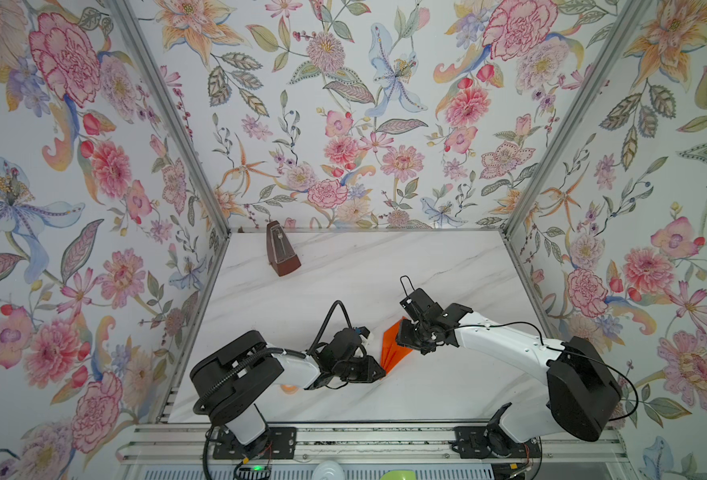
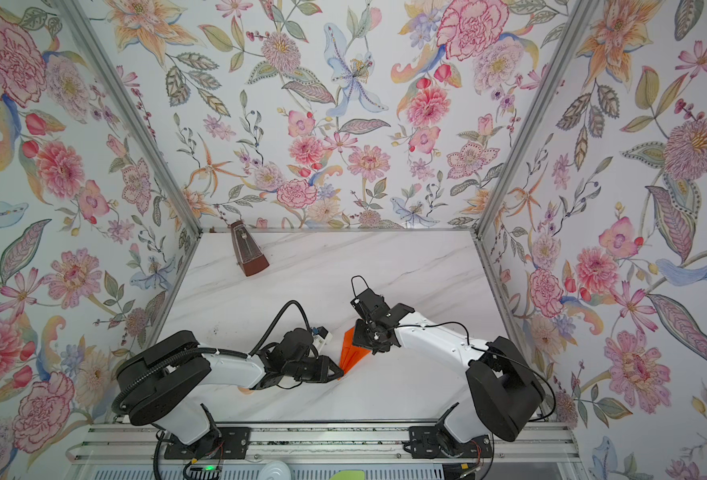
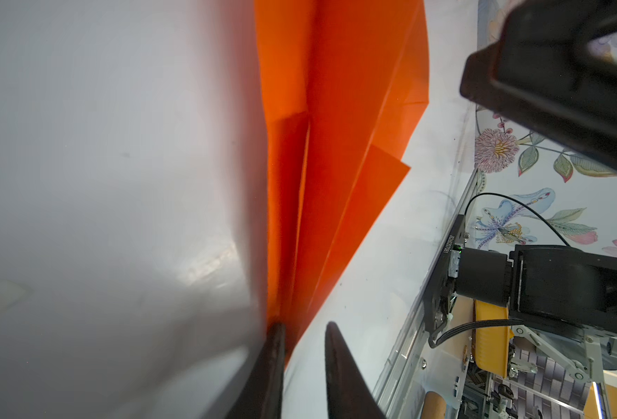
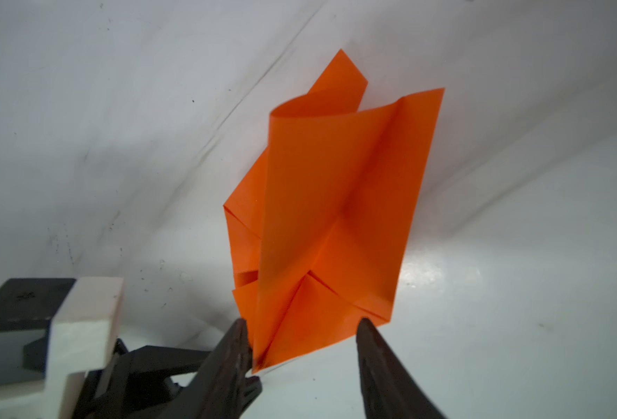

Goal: Fold a paper plane with a square sheet of paper (fold left side to right side)

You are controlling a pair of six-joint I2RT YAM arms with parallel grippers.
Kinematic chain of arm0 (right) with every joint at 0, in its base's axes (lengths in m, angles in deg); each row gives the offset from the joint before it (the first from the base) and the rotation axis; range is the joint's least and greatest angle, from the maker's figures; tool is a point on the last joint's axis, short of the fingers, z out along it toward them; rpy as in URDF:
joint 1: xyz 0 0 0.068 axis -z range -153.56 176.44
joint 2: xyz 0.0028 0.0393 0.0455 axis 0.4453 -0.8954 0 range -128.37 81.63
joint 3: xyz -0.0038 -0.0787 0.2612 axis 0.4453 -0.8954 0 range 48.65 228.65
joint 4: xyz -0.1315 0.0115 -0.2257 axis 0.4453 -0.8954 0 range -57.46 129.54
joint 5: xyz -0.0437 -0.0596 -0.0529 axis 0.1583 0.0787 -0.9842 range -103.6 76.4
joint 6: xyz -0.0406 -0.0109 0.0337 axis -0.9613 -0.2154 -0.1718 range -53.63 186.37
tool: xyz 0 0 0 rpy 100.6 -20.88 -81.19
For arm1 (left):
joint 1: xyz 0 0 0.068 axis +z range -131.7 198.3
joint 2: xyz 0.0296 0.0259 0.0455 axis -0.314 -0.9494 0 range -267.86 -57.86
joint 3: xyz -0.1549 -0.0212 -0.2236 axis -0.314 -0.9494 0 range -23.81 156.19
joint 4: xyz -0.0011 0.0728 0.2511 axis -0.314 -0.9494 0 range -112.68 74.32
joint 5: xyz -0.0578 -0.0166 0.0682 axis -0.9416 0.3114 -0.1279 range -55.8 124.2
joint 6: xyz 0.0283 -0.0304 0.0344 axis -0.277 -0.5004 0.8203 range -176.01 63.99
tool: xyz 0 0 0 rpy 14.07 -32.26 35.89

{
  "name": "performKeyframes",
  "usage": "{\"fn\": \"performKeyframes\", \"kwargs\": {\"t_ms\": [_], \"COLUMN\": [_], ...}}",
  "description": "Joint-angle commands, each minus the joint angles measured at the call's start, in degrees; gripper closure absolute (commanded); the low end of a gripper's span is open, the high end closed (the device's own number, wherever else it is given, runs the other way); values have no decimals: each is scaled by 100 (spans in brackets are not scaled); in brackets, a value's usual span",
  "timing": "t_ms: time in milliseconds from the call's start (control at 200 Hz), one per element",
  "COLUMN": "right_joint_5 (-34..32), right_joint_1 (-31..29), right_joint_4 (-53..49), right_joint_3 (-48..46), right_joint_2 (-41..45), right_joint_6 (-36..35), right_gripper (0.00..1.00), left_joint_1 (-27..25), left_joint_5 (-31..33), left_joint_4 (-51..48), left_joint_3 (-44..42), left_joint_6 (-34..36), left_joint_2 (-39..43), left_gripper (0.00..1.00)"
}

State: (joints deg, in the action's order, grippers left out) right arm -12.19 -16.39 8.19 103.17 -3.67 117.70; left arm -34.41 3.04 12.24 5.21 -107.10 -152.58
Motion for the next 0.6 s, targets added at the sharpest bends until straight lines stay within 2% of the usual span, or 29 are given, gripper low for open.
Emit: {"fn": "performKeyframes", "kwargs": {"t_ms": [0,145,280,365,455,595], "right_joint_5": [-252,-360,-635,-806,-1013,-1038], "right_joint_1": [11,20,81,69,74,138], "right_joint_4": [0,-55,-313,-330,-420,-535], "right_joint_3": [267,630,874,1005,1221,1685], "right_joint_2": [-341,-834,-1257,-1331,-1398,-1641], "right_joint_6": [240,47,-139,-323,-615,-1289], "right_gripper": [50,51,59,74,89,100], "left_joint_1": [-130,-215,-240,-244,-206,-39], "left_joint_5": [16,24,84,274,637,1229], "left_joint_4": [246,359,391,261,-295,-1433], "left_joint_3": [97,152,110,53,54,62], "left_joint_6": [-207,-269,-304,-252,-32,388], "left_joint_2": [-187,-267,-176,60,448,1248], "left_gripper": [77,76,76,76,76,76]}}
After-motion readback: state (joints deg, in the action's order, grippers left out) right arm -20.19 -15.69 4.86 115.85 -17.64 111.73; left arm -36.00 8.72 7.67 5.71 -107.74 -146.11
